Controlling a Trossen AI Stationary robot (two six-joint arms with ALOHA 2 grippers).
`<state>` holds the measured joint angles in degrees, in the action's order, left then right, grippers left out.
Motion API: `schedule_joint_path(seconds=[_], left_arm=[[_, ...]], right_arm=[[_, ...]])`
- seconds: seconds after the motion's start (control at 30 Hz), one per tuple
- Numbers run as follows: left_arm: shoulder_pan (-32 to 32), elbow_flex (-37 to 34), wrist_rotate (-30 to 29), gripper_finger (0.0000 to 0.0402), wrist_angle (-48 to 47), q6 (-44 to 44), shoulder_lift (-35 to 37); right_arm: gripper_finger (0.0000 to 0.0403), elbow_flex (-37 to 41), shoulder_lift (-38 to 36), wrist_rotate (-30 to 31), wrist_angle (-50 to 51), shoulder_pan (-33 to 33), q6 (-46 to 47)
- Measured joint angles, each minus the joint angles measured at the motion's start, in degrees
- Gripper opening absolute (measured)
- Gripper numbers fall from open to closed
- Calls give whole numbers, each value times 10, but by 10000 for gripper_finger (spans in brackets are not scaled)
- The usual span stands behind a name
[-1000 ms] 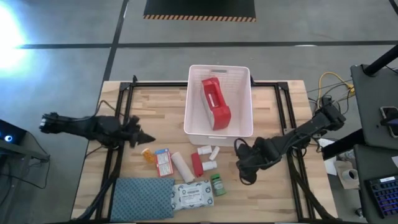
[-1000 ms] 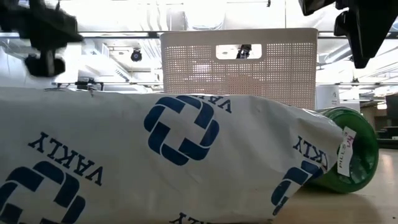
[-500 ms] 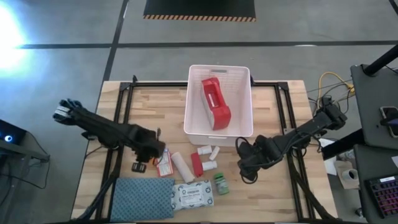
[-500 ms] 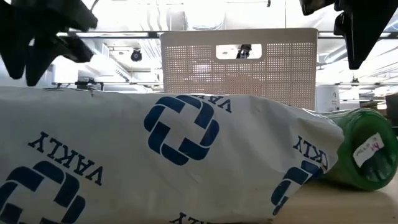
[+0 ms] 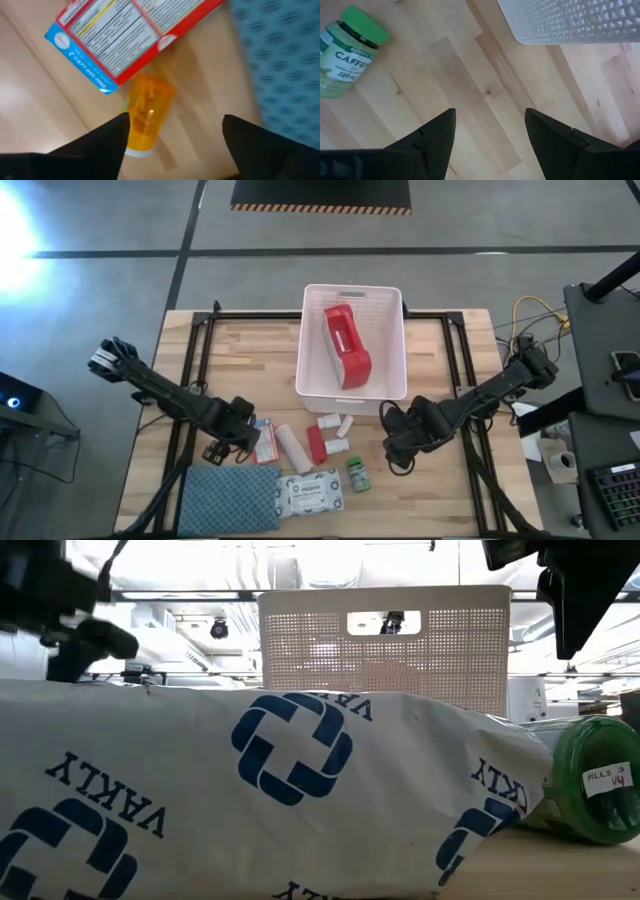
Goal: Pick & place medical supplies in basket/bin
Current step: Put the orange pill bottle into the white bin
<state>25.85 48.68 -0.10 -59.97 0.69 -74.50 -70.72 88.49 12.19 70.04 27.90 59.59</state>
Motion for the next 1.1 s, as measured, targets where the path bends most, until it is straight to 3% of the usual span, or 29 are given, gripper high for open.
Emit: schedule_joint_path(seconds=[0.2, 0.4, 0.53, 0.77, 1.1], left_arm=[[0, -75, -21, 318, 43, 1, 8], [-2, -55, -80, 318, 61, -1, -22], [-1, -60, -69, 318, 65, 18, -25], [-5, -56, -62, 318, 26, 210, -25], [-5, -103, -1, 318, 26, 258, -24]], right_arm=[[228, 7, 0, 0, 0, 0, 4], [228, 8, 0, 0, 0, 0, 9], [228, 9, 0, 0, 0, 0, 19], [228, 9, 0, 4, -1, 0, 41], [228, 9, 0, 29, -3, 0, 34]])
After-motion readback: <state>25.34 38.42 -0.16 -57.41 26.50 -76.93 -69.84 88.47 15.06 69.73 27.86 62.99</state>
